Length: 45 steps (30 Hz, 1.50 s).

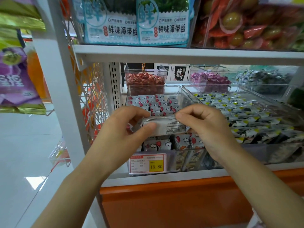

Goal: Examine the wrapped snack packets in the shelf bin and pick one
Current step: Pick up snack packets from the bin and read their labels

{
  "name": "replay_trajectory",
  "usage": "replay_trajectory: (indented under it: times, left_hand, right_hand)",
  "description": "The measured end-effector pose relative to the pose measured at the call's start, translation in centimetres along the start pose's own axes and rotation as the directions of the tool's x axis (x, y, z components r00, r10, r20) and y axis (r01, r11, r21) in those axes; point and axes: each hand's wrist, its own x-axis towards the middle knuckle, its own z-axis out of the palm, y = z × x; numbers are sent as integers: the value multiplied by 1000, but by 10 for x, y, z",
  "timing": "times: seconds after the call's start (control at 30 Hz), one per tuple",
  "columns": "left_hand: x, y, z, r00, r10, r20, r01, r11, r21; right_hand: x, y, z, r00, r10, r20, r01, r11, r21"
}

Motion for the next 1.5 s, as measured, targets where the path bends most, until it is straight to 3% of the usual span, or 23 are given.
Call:
replay_trajectory:
  times: [0.23,0.43,0.53,0.67,0.83,1.07,1.2,1.33,1.5]
  left_hand:
    - [4,1,-4,981,-177,77,191,948,-256]
    - [6,0,-12,979,-172,110,193,955,-225]
    - [7,-1,-17,983,-150,102,162,979,-122]
    - [7,-3,-17,989,-132,71,134,990,-33]
    - [6,-2,-14,990,-115,75,118,992,-38]
    - [8,-5,-13,991,-107,82,114,990,-79]
    - [7,-5,-11,990,-112,85,119,989,-88]
    - [5,-2,-8,993,-109,45,113,991,-76]
    - [4,-4,0,995,-88,34,85,992,90]
  right_hand:
    - [-3,-1,1,996,-36,86,37,999,-15]
    - [-2,0,1,993,-42,115,45,999,-25]
    - [-2,1,2,991,-28,129,30,999,-17]
    - [2,1,2,980,103,173,-115,992,59]
    - [12,1,-7,895,271,355,-330,937,117]
    - [18,1,-16,790,323,522,-464,870,165]
    - [19,4,-14,808,334,484,-480,851,214]
    - [20,9,-10,872,359,334,-449,858,249]
    - [21,12,-12,881,400,252,-469,811,351]
